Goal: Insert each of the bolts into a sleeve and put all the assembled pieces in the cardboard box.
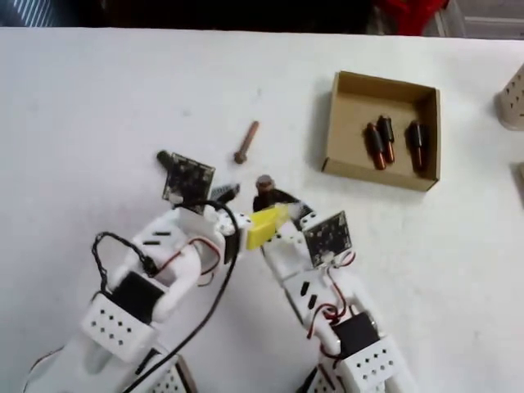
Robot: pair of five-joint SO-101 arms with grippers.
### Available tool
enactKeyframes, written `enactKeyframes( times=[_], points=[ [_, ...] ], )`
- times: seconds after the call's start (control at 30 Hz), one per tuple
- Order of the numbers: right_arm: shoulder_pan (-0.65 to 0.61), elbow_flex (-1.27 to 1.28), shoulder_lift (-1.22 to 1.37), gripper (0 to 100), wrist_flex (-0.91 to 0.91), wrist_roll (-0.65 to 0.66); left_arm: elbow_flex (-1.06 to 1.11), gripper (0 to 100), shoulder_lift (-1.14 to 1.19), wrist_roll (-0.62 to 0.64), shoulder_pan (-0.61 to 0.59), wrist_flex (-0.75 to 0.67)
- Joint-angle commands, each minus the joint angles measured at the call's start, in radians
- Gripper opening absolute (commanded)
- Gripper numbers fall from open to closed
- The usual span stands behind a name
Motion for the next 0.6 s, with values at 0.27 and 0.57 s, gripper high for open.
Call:
enactKeyframes(
  times=[0.27,0.57],
  points=[
    [0.062,0.008,-0.022,1.6,-0.005,0.005,0.035,32,-0.524,0.052,0.004,0.152],
    [0.064,0.008,-0.021,1.6,0.008,0.005,0.224,13,-0.671,0.132,-0.160,-0.189]
  ],
)
